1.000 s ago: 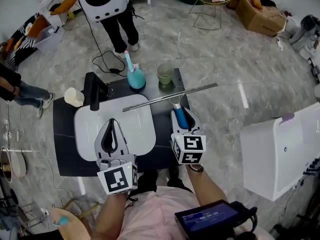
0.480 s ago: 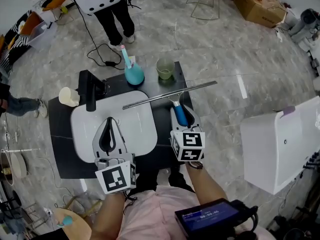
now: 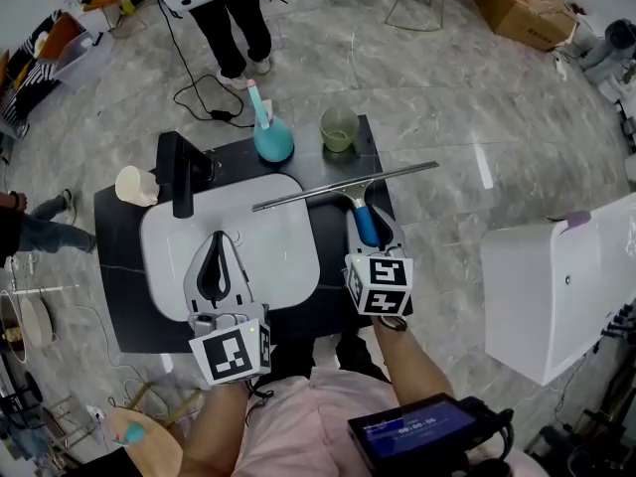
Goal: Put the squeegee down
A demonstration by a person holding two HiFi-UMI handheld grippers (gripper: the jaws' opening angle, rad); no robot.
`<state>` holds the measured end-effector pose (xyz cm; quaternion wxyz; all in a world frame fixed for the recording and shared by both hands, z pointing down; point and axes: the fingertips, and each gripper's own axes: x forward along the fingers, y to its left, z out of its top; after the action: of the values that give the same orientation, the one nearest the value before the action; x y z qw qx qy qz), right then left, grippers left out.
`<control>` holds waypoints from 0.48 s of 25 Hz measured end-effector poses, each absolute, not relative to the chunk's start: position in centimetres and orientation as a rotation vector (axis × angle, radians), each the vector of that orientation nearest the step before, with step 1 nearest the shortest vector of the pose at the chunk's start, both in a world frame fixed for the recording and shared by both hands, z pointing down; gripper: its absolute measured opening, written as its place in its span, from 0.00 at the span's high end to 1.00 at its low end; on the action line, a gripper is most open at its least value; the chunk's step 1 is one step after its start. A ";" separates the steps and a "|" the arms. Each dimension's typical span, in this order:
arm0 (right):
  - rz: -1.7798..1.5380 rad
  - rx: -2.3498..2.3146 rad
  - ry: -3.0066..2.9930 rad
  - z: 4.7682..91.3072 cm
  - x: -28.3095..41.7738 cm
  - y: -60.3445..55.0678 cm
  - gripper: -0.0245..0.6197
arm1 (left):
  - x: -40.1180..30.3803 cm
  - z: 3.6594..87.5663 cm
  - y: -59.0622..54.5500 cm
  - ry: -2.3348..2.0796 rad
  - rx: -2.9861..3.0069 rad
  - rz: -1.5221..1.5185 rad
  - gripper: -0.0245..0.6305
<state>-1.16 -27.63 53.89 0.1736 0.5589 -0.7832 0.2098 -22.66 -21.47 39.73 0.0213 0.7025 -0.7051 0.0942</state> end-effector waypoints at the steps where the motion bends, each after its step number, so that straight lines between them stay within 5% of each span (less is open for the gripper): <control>1: 0.597 1.584 -2.216 54.1 -1.1 -27.7 0.76 | -22.7 39.8 -21.6 -2.184 2.176 0.294 0.95; 12: 0.638 1.567 -2.166 56.0 -1.2 -27.9 0.76 | -22.9 41.1 -22.1 -2.163 2.160 0.314 0.95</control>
<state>-1.17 -27.85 56.04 0.1953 0.5592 -0.7729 0.2276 -22.93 -22.12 41.09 0.0343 0.7026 -0.7034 0.1023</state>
